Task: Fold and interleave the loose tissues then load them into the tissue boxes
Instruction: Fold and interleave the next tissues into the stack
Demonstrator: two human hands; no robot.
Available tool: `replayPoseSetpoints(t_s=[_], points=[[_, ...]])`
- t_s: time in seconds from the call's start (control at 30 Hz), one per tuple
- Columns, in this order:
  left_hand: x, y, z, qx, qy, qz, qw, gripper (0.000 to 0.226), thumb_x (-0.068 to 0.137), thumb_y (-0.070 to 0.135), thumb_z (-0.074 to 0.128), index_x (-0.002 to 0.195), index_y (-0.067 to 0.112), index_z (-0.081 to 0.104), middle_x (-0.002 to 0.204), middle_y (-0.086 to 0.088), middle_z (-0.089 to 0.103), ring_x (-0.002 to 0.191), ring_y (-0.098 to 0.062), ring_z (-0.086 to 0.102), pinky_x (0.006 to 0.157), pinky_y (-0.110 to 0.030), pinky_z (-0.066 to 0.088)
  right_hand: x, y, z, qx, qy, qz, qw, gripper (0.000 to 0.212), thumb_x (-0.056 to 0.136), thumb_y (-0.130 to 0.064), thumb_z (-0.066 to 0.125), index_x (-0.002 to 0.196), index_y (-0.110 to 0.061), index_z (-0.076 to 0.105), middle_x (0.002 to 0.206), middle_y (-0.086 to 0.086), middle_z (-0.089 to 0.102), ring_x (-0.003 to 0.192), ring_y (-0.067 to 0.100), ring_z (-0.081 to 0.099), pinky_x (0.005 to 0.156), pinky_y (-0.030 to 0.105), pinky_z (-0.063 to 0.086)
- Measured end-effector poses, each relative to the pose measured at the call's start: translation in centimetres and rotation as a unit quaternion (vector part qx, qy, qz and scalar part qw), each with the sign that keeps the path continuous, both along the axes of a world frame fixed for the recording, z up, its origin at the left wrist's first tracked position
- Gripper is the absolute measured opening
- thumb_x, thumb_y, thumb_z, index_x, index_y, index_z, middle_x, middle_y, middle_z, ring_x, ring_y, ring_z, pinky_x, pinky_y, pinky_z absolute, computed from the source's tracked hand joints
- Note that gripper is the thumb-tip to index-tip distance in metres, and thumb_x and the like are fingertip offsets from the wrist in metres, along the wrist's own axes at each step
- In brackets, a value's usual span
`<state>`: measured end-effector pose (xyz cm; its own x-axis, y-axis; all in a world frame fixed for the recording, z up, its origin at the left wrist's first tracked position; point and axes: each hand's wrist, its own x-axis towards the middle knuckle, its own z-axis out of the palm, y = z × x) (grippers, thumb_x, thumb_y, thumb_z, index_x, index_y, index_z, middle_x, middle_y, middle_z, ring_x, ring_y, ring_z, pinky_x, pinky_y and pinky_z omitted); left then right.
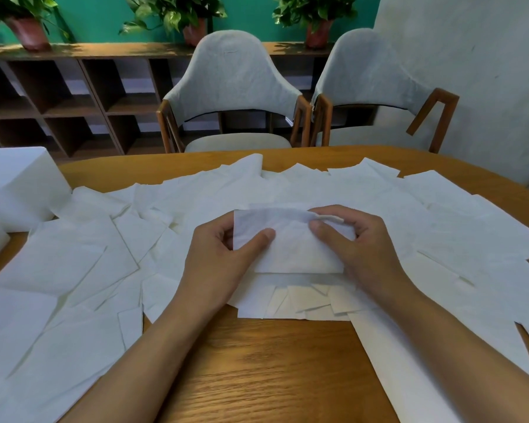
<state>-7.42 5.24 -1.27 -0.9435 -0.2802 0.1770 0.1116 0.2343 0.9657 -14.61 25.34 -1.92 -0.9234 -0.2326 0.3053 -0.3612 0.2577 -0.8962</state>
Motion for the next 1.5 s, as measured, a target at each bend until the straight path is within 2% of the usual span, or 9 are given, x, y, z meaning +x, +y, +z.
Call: replayPoseSetpoints(t_s=[0.2, 0.37, 0.53, 0.63, 0.77, 0.93, 1.1, 1.3, 1.5], points=[[0.0, 0.3, -0.1, 0.060, 0.006, 0.002, 0.998, 0.033, 0.090, 0.021, 0.079, 0.121, 0.026, 0.069, 0.104, 0.009, 0.080, 0.095, -0.010, 0.077, 0.077, -0.027, 0.063, 0.2, -0.1, 0.2, 0.029, -0.005, 0.042, 0.999, 0.054, 0.080, -0.055, 0.068, 0.131, -0.054, 0.051, 0.132, -0.048, 0.042, 0.126, -0.016, 0.039, 0.102, 0.015, 0.042], [0.0, 0.9, -0.6, 0.059, 0.013, 0.020, 0.998, 0.039, 0.089, 0.024, 0.081, 0.123, 0.028, 0.064, 0.102, 0.009, 0.080, 0.092, -0.008, 0.077, 0.073, -0.026, 0.062, 0.5, -0.6, 0.3, 0.022, 0.008, 0.043, 0.999, 0.076, 0.082, -0.045, 0.073, 0.147, -0.050, 0.031, 0.139, -0.050, 0.025, 0.122, -0.034, 0.024, 0.091, -0.010, 0.024], [-0.2, 0.8, -0.7, -0.014, 0.033, 0.060, 0.998, 0.057, 0.083, 0.040, 0.084, 0.132, 0.041, 0.055, 0.118, 0.020, 0.065, 0.108, 0.005, 0.062, 0.082, -0.016, 0.055, 0.2, -0.2, 0.5, 0.010, 0.022, 0.017, 1.000, 0.076, 0.090, -0.026, 0.073, 0.148, -0.048, 0.028, 0.136, -0.053, 0.022, 0.118, -0.038, 0.020, 0.085, -0.015, 0.018], [-0.1, 0.6, 0.1, 0.042, 0.014, 0.022, 0.999, 0.066, 0.080, 0.048, 0.078, 0.139, 0.046, 0.048, 0.117, 0.025, 0.067, 0.106, 0.008, 0.066, 0.080, -0.015, 0.057, 0.0, 0.1, 0.8, -0.006, 0.011, 0.016, 1.000, 0.072, 0.089, -0.031, 0.073, 0.144, -0.050, 0.031, 0.131, -0.055, 0.025, 0.118, -0.036, 0.025, 0.089, -0.010, 0.025], [0.0, 0.3, 0.2, -0.016, 0.026, -0.004, 1.000, 0.070, 0.089, 0.032, 0.079, 0.145, 0.048, 0.040, 0.097, 0.042, 0.069, 0.091, 0.000, 0.074, 0.068, -0.019, 0.060, 0.2, 0.2, 0.9, 0.018, -0.008, 0.045, 0.999, 0.046, 0.092, -0.030, 0.070, 0.130, -0.050, 0.052, 0.130, -0.044, 0.046, 0.130, -0.006, 0.043, 0.110, 0.024, 0.042], [-0.1, 0.1, -0.9, -0.080, 0.064, 0.032, 0.994, 0.066, 0.090, 0.028, 0.080, 0.142, 0.037, 0.040, 0.095, 0.020, 0.071, 0.089, -0.006, 0.068, 0.072, -0.015, 0.054, 0.4, 0.2, 0.4, 0.019, -0.012, 0.031, 0.999, 0.028, 0.097, -0.017, 0.066, 0.113, -0.039, 0.072, 0.116, -0.038, 0.064, 0.117, -0.016, 0.052, 0.091, -0.002, 0.038], [-0.6, -0.4, -1.9, -0.292, 0.136, 0.003, 0.947, 0.026, 0.085, 0.014, 0.079, 0.096, 0.025, 0.058, 0.093, 0.012, 0.055, 0.086, -0.011, 0.056, 0.071, -0.017, 0.044, -0.6, 0.8, 0.8, 0.006, -0.004, -0.043, 0.999, 0.035, 0.100, -0.013, 0.059, 0.121, -0.039, 0.068, 0.112, -0.047, 0.055, 0.107, -0.030, 0.044, 0.082, -0.009, 0.033], [-1.0, 0.1, -3.4, -0.409, 0.150, -0.131, 0.891, 0.032, 0.095, 0.041, 0.069, 0.124, 0.029, 0.071, 0.124, 0.012, 0.059, 0.114, -0.008, 0.056, 0.092, -0.032, 0.052, -0.6, 0.6, 0.7, 0.016, 0.001, -0.045, 0.999, 0.036, 0.100, -0.012, 0.057, 0.120, -0.041, 0.065, 0.120, -0.041, 0.052, 0.107, -0.031, 0.043, 0.079, -0.010, 0.033], [-1.2, 0.1, -3.3, -0.431, 0.170, -0.126, 0.877, 0.035, 0.091, 0.046, 0.073, 0.121, 0.027, 0.077, 0.121, 0.009, 0.063, 0.106, -0.009, 0.057, 0.084, -0.034, 0.055, -0.5, 0.5, 0.7, 0.015, 0.006, -0.040, 0.999, 0.037, 0.100, -0.010, 0.056, 0.120, -0.040, 0.064, 0.119, -0.040, 0.051, 0.107, -0.032, 0.042, 0.078, -0.010, 0.032]])
